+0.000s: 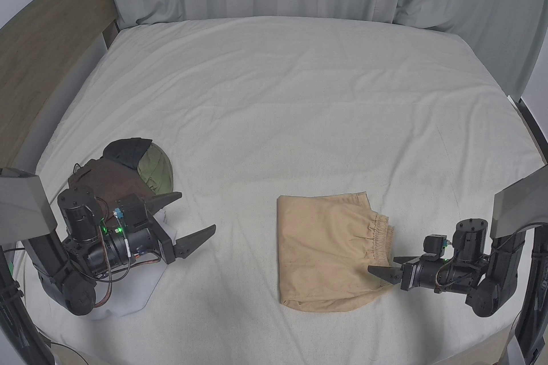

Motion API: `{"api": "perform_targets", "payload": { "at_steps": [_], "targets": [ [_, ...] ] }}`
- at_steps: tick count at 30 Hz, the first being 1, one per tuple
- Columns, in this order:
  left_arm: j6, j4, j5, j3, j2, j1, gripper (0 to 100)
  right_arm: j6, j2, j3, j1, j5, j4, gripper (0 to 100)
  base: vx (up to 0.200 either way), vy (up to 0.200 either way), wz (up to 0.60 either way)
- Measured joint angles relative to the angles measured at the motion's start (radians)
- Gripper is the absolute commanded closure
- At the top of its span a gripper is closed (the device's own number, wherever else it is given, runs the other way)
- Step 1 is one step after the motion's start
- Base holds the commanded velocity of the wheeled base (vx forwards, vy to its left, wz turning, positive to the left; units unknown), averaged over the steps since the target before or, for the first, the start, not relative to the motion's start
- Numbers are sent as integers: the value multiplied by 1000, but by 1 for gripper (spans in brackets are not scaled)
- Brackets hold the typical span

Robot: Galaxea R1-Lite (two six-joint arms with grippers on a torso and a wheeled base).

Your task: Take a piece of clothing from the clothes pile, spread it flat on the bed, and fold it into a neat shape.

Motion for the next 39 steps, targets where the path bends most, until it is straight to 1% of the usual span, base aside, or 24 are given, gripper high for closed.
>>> {"api": "perform_targets", "payload": {
  "at_steps": [22, 30, 36, 39],
  "targets": [
    [1, 0, 0, 2, 0, -4, 0, -5, 132, -12, -54, 1, -1, 0, 0, 0, 0],
    [0, 0, 0, 2, 1, -7, 0, 0, 167, -28, -53, 0, -1, 0, 0, 0, 0],
    [0, 0, 0, 7, 1, -9, 0, 16, 185, -50, -42, 0, -1, 0, 0, 0, 0],
    [1, 0, 0, 7, 1, -9, 0, 55, 193, -64, -30, -1, -1, 0, 0, 0, 0]
  ]
}}
